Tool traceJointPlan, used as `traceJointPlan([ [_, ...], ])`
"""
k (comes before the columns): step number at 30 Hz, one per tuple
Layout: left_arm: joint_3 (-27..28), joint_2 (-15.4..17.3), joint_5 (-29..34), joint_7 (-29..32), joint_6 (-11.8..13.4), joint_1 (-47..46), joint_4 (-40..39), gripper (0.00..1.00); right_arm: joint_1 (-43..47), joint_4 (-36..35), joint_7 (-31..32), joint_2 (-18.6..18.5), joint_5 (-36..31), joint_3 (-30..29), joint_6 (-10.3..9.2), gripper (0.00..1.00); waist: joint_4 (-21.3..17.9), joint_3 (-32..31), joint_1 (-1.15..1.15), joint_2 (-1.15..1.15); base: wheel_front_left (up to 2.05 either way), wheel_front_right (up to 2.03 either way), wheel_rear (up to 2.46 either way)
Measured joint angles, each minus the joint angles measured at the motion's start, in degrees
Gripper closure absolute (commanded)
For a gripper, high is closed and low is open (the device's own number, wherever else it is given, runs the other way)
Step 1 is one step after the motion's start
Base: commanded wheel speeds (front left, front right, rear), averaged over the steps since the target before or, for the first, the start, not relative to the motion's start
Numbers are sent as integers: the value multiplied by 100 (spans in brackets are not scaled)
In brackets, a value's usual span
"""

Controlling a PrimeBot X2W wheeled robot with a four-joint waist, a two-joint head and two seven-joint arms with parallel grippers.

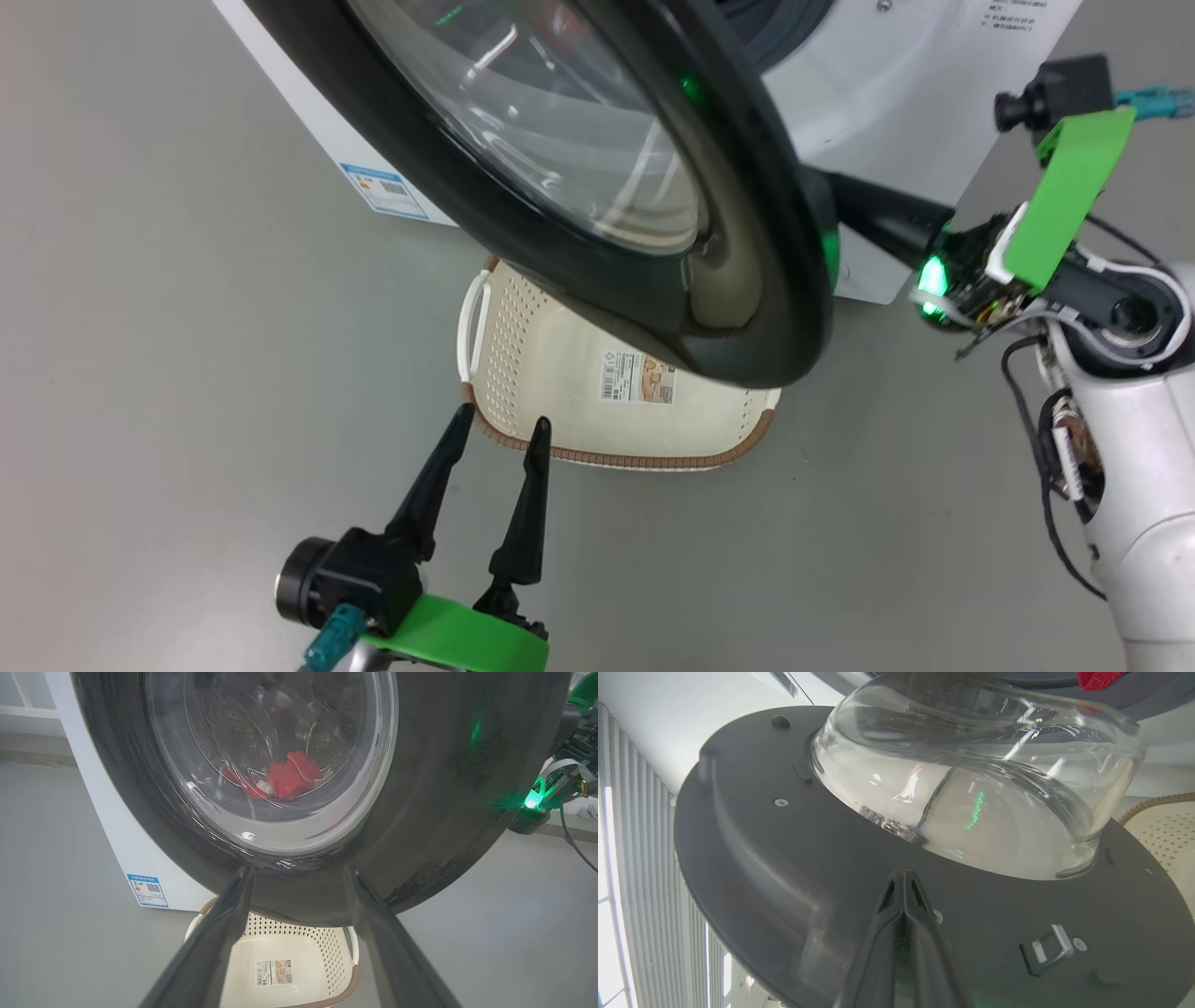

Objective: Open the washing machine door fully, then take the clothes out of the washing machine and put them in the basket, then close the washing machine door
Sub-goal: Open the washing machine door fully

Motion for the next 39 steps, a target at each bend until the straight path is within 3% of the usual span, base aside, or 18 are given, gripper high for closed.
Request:
traceJointPlan([
  [20, 67, 2, 89, 0, -57, 129, 7, 0, 443, -234, 38, 263, -142, 105, 0, 100, -25, -270, 0, 0, 0, 0, 0],
  [25, 125, 2, 94, 0, -108, 135, 32, 0, 606, -210, -229, 291, -278, -5, 0, 51, -59, -319, 0, 0, 0, 0, 0],
  [26, 149, 2, 114, 0, -109, 136, 45, 0, 655, -199, -286, 288, -333, -15, 0, 15, -71, -328, 0, 0, 0, 0, 0],
  [27, 185, 2, 143, 0, -111, 138, 53, 0, 691, -167, -321, 289, -364, -15, 0, 5, -87, -340, 0, 0, 0, 0, 0],
  [28, 224, 2, 158, 0, -124, 145, 56, 0, 733, -155, -375, 291, -404, -14, 0, 0, -108, -351, 0, 0, 0, 0, 0],
  [39, 525, 2, 253, 0, -311, 347, 160, 0, 1413, -46, -860, 270, -453, -218, 0, 0, -374, -549, 0, 0, 0, 0, 0],
])
